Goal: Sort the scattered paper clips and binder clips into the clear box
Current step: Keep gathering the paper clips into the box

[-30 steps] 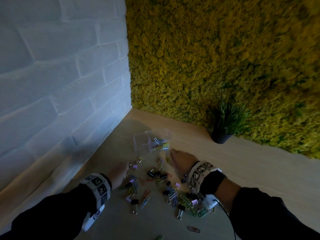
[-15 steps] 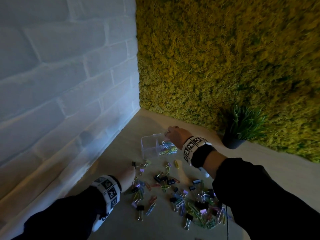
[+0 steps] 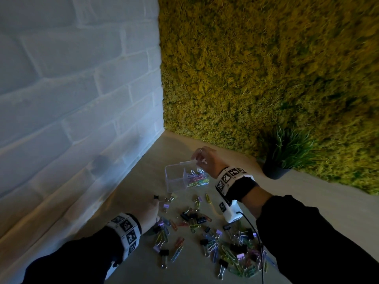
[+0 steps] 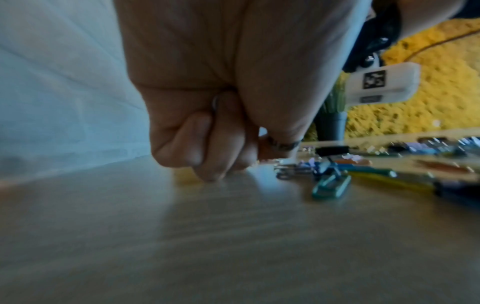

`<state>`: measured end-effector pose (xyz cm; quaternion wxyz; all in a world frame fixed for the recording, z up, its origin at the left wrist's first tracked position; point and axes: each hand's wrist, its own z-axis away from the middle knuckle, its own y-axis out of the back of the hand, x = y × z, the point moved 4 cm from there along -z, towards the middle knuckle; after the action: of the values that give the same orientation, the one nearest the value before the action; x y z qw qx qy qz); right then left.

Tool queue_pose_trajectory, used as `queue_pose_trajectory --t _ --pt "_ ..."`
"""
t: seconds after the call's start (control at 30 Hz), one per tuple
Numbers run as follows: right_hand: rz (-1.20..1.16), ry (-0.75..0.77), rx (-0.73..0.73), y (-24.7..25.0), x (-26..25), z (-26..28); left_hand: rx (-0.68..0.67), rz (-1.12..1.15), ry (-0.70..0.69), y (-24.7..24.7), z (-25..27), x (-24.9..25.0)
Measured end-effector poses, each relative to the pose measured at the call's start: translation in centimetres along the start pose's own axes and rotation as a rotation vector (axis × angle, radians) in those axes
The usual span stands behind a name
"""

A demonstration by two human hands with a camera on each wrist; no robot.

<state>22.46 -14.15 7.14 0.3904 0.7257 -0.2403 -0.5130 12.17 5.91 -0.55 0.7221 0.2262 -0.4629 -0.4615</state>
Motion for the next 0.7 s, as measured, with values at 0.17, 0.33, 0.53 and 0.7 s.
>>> queue_pose_trajectory --t 0.17,0.33,0.53,0.7 --pt "-0.163 -0.087 0.122 1.3 1.0 1.1 0.014 0.318 0.011 3.5 -0.7 1.6" --pt "0.241 -0.2 -0.307 -0.7 2.9 1.9 -0.12 1.037 0.012 5.6 -2.1 6.4" --pt "0.099 -0.181 -0.187 -0.9 2.8 2.9 -0.243 1.452 0.087 3.3 -5.1 12.2" --pt "0.015 -0.19 -0.08 -0.6 2.8 4.0 -0.282 1.561 0.177 3.3 -6.1 13.2"
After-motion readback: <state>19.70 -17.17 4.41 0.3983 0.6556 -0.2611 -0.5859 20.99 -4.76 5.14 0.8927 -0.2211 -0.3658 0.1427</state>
